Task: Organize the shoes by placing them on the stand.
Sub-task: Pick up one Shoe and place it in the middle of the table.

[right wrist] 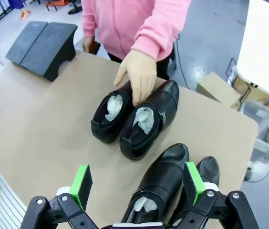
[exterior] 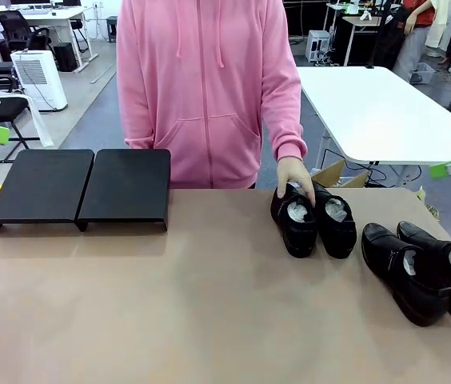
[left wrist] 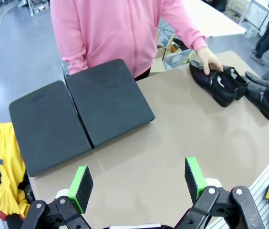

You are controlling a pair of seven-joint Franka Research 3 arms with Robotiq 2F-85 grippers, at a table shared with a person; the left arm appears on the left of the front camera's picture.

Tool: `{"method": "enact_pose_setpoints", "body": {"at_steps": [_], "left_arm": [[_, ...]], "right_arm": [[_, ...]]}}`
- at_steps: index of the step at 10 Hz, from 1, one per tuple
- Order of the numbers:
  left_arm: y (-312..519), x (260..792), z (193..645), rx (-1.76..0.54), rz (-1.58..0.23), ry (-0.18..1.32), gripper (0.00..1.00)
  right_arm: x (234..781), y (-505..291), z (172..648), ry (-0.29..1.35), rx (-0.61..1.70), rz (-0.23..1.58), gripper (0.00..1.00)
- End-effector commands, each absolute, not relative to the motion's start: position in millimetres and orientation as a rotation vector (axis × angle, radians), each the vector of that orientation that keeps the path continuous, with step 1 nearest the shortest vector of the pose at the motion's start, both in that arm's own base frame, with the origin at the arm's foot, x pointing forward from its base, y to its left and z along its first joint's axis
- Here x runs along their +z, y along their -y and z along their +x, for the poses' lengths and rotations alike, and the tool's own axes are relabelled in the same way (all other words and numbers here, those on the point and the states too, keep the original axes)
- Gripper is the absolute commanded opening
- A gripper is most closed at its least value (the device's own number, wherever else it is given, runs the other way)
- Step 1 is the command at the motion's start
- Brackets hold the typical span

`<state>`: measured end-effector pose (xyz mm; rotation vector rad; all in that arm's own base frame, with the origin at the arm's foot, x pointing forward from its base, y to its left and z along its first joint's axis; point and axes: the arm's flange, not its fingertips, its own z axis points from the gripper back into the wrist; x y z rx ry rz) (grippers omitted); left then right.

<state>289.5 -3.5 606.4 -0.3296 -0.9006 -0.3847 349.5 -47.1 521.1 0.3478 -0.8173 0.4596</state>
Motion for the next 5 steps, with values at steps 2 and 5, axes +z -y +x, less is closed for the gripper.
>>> {"method": "enact_pose_setpoints", "body": {"at_steps": [2, 5], "left_arm": [[2.3, 609.1, 288.0, -0.389, -0.319, 0.909, 1.0], [2.3, 609.1, 288.0, -0.389, -0.319, 0.909, 1.0]], "right_arm": [[523.5, 48.2, 348.6, 0.824, 0.454, 0.35, 1.0], [523.5, 48.2, 348.6, 0.824, 0.454, 0.35, 1.0]]}}
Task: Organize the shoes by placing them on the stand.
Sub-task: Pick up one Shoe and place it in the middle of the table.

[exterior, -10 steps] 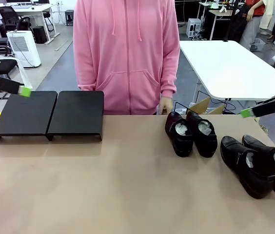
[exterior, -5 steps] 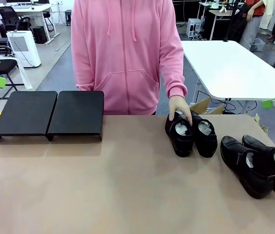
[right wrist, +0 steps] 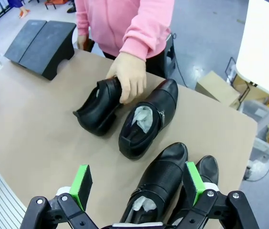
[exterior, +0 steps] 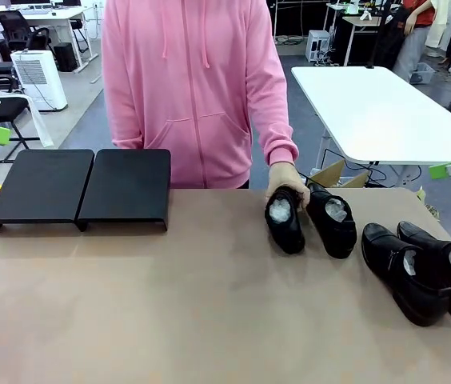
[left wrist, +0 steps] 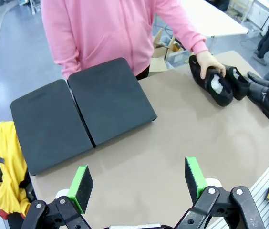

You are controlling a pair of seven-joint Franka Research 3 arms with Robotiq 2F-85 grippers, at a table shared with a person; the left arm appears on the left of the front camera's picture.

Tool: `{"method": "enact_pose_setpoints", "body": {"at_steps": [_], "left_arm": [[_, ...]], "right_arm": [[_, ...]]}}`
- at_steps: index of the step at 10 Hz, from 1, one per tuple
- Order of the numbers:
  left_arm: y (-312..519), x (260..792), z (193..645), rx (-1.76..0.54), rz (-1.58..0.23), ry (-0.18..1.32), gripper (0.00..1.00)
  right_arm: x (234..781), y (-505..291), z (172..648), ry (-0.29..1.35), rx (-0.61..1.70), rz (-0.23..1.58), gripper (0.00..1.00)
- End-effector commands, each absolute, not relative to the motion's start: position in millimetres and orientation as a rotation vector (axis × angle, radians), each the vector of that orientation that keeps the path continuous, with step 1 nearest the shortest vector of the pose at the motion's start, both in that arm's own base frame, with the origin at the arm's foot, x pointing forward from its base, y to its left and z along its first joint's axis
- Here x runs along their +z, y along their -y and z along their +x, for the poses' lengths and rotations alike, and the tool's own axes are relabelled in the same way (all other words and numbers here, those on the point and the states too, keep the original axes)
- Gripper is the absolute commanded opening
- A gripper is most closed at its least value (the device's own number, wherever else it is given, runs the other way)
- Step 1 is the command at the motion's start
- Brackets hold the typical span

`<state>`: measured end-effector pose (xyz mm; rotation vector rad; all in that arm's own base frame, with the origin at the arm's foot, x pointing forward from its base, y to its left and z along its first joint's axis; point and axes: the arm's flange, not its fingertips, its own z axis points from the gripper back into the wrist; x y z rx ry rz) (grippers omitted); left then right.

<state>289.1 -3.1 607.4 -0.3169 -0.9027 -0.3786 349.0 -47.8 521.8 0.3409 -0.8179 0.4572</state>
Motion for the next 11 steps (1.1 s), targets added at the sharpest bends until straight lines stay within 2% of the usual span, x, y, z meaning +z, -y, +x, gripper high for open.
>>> {"method": "enact_pose_setpoints", "body": {"at_steps": [1, 6, 7, 8, 11], "left_arm": [[2.3, 609.1, 288.0, -0.389, -0.319, 0.909, 1.0], [2.3, 609.1, 288.0, -0.389, -0.319, 0.909, 1.0], [2.3, 609.1, 288.0, -0.389, -0.319, 0.909, 1.0], [2.3, 609.1, 288.0, -0.389, -0.319, 0.909, 1.0], [2.3, 609.1, 288.0, -0.389, -0.319, 0.909, 1.0]], "right_arm": [[523.5, 48.2, 348.6, 0.824, 0.454, 0.35, 1.0], [521.9, 47.9, 349.0, 0.818, 0.457, 0.34, 1.0], [523.1, 35.3, 356.5, 0.735, 0.446, 0.268, 1.0], [522.8, 27.1, 355.4, 0.619, 0.468, 0.279, 1.0], [503.4, -3.6, 353.8, 0.382, 0.416, 0.037, 1.0]]}}
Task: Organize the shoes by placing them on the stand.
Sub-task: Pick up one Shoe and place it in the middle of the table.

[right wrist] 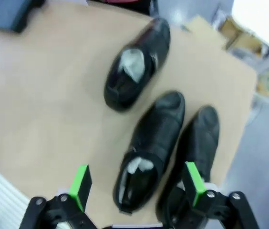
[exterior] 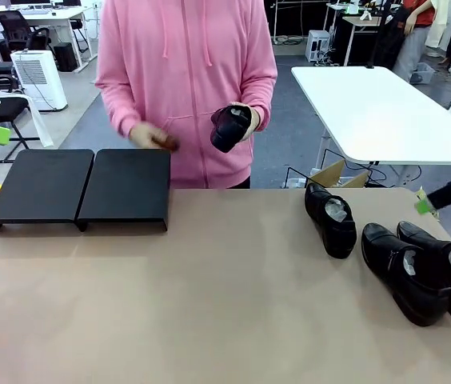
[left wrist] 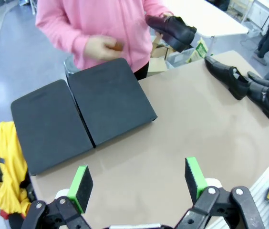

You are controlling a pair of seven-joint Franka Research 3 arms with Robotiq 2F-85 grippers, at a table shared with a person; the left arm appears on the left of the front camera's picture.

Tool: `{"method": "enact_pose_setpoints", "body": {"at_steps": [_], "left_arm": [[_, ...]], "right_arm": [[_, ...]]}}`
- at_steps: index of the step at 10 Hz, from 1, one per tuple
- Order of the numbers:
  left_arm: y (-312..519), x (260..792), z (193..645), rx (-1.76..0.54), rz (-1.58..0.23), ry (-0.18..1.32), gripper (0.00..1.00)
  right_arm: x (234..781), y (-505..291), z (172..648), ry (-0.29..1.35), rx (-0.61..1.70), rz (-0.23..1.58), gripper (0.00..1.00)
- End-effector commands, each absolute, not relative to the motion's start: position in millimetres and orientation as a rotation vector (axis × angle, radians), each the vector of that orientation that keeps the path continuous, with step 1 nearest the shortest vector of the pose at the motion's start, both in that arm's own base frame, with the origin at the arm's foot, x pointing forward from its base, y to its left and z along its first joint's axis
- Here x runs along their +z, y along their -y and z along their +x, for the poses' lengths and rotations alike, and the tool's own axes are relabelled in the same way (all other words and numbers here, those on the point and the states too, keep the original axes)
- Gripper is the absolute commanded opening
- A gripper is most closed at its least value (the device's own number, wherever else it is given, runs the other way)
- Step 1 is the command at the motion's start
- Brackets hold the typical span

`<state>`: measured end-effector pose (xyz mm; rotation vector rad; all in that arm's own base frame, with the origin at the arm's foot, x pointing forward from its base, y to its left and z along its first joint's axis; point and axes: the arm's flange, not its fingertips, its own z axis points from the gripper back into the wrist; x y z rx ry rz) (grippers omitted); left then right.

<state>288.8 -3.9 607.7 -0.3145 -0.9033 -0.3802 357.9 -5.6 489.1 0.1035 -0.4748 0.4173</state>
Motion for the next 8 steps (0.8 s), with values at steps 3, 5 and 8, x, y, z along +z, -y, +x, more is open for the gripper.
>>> {"method": "enact_pose_setpoints", "body": {"at_steps": [3, 5, 8], "left_arm": [[2.3, 609.1, 288.0, -0.389, -0.319, 0.909, 1.0], [2.3, 609.1, 288.0, -0.389, -0.319, 0.909, 1.0], [2.3, 609.1, 288.0, -0.389, -0.319, 0.909, 1.0]], "right_arm": [[484.4, -16.2, 349.0, 0.275, 0.352, -0.029, 1.0], [477.1, -15.1, 347.4, 0.24, 0.327, -0.03, 0.76], [470.7, -20.0, 351.0, 0.176, 0.289, -0.05, 0.58]]}}
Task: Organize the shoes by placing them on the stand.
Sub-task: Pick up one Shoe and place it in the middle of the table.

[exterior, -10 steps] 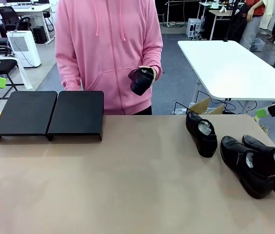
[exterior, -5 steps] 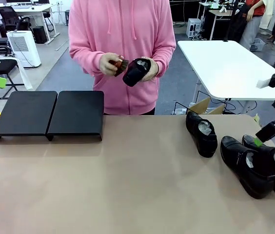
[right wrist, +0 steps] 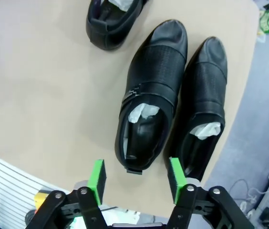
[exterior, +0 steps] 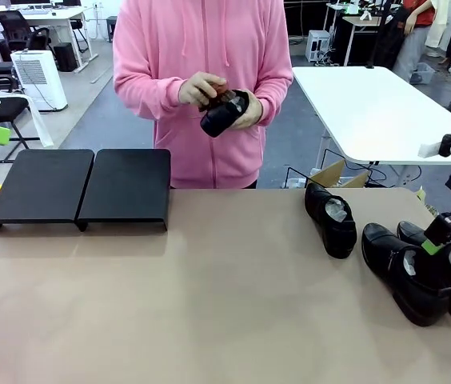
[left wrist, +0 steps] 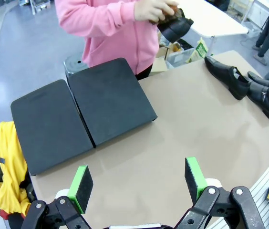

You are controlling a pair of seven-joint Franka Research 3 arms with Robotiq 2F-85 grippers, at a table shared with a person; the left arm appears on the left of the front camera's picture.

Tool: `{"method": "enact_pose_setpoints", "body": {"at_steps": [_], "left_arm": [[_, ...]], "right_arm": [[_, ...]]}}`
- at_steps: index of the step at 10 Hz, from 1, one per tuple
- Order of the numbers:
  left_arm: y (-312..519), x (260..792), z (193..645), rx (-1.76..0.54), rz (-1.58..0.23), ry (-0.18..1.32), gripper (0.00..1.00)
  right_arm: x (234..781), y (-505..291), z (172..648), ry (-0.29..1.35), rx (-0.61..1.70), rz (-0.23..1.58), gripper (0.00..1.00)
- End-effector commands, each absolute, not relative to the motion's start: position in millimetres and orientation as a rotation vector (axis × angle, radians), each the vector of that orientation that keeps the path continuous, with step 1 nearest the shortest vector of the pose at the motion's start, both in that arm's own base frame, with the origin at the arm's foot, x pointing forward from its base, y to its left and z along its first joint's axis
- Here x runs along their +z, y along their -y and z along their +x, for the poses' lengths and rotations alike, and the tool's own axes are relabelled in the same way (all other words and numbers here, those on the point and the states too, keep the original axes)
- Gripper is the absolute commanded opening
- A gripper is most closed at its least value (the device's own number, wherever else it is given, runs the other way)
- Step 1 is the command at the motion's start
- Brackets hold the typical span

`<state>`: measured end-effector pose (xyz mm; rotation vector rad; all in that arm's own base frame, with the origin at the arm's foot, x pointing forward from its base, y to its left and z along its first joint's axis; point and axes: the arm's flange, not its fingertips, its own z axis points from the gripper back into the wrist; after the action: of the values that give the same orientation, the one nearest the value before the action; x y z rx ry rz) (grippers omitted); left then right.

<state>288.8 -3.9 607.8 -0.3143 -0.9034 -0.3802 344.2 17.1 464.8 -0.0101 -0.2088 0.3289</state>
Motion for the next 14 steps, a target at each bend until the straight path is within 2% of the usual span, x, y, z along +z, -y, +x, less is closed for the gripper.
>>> {"method": "enact_pose_setpoints", "body": {"at_steps": [1, 7, 14], "left_arm": [[2.3, 609.1, 288.0, -0.389, -0.319, 0.909, 1.0], [2.3, 609.1, 288.0, -0.389, -0.319, 0.909, 1.0], [2.3, 609.1, 288.0, -0.389, -0.319, 0.909, 1.0]], "right_arm": [[467.2, -21.4, 352.9, 0.165, 0.288, -0.05, 0.58], [462.2, -19.7, 347.8, 0.183, 0.308, -0.008, 0.58], [414.7, -0.9, 354.9, 0.176, 0.094, -0.038, 0.58]]}}
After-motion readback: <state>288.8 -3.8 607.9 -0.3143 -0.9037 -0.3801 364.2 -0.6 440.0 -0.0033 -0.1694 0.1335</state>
